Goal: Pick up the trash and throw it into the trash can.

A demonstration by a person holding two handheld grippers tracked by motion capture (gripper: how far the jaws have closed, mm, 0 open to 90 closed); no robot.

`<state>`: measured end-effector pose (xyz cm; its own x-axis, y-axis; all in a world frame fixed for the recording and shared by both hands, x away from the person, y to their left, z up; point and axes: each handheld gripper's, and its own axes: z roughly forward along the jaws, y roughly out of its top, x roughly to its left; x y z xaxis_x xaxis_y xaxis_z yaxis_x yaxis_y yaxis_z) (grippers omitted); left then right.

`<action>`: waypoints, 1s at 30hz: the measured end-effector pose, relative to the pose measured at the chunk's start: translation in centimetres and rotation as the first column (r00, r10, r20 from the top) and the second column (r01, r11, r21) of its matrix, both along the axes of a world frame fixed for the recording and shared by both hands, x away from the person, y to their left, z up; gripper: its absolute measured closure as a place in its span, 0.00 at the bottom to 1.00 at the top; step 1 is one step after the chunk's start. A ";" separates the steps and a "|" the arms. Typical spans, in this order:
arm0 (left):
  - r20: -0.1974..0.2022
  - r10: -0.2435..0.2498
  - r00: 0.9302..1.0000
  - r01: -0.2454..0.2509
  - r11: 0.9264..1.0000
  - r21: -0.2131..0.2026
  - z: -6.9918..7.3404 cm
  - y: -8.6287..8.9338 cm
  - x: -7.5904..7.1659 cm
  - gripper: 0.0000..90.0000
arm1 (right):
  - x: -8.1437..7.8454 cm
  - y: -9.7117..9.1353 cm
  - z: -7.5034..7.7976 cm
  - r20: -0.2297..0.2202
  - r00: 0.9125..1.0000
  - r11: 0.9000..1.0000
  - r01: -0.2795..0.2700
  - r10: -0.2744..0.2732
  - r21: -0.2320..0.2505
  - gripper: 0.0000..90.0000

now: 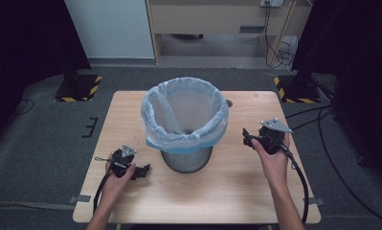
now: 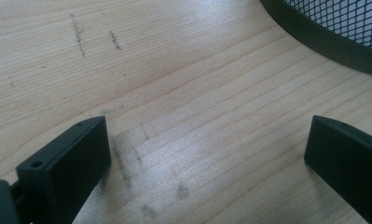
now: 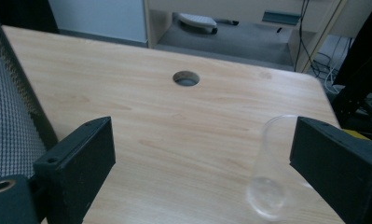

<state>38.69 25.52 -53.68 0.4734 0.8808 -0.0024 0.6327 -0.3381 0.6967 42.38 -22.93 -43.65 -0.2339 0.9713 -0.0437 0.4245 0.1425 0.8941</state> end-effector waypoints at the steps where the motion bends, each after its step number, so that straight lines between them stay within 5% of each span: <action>1: 0.000 0.000 1.000 0.000 1.000 0.000 0.0 0.0 0.0 0.00 | 0.0 -0.3 0.3 0.008 1.000 1.000 0.005 -0.005 0.003 0.07; 10: 0.000 0.008 1.000 -0.008 1.000 0.001 0.0 0.0 -0.1 0.00 | -0.1 -3.0 0.7 0.014 0.999 0.999 0.045 -0.045 0.022 0.06; 24: 0.000 0.053 0.999 -0.053 0.999 0.001 0.0 -0.4 -0.2 0.00 | 0.6 -5.4 -1.7 -0.003 0.999 0.999 0.033 -0.033 0.019 0.06; 30: 0.000 0.059 0.998 -0.059 0.998 0.003 0.0 -0.3 -0.3 0.00 | 0.8 -6.0 -2.9 -0.011 1.000 0.996 0.001 0.000 0.087 0.05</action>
<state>38.44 25.17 -53.67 0.4206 0.9073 0.0000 0.6518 -0.3021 0.6957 43.18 -28.97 -46.50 -0.2336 0.9714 0.0433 0.4347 0.0645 0.8983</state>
